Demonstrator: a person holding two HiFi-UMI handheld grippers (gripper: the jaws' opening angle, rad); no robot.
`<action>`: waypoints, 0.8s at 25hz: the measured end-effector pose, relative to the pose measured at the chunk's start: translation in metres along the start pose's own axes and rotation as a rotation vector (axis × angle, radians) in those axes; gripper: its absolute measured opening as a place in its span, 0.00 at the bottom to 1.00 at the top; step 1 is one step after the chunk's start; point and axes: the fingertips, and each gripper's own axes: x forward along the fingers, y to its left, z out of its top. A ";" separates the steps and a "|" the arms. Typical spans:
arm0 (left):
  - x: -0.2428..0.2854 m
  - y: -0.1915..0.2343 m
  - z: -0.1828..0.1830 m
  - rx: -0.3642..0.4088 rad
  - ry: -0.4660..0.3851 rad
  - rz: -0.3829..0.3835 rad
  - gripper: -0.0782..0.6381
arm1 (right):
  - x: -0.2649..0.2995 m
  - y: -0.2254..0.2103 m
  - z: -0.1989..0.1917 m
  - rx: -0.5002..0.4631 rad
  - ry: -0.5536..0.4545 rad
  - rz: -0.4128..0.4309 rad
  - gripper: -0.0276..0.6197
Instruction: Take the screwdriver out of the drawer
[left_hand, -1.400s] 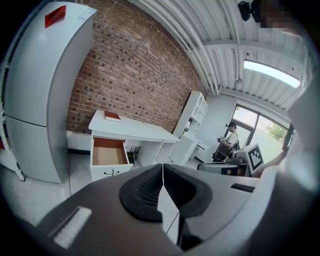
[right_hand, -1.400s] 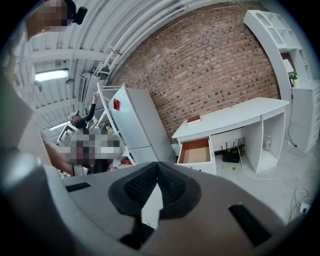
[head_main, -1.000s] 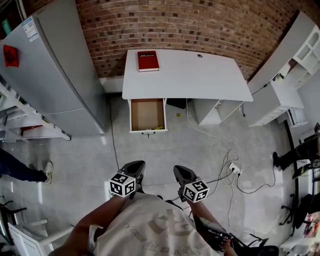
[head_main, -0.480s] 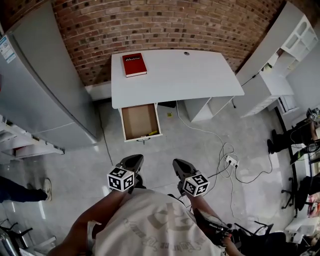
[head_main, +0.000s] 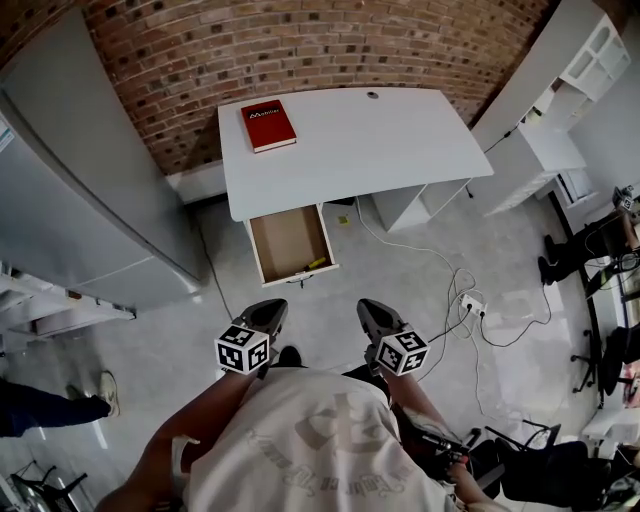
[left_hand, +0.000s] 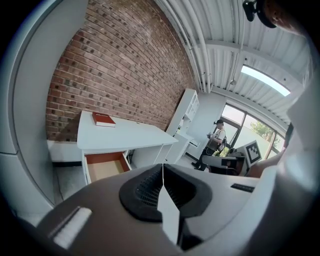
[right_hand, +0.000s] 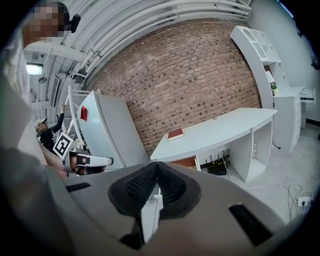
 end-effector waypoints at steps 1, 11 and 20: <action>-0.002 0.005 0.001 0.002 0.002 -0.002 0.12 | 0.003 -0.001 0.000 0.004 -0.003 -0.012 0.05; -0.005 0.031 -0.003 -0.017 0.027 -0.015 0.12 | 0.018 0.007 -0.001 0.003 0.009 -0.032 0.05; 0.013 0.040 -0.006 -0.020 0.067 -0.018 0.12 | 0.044 -0.012 -0.009 -0.010 0.071 -0.030 0.05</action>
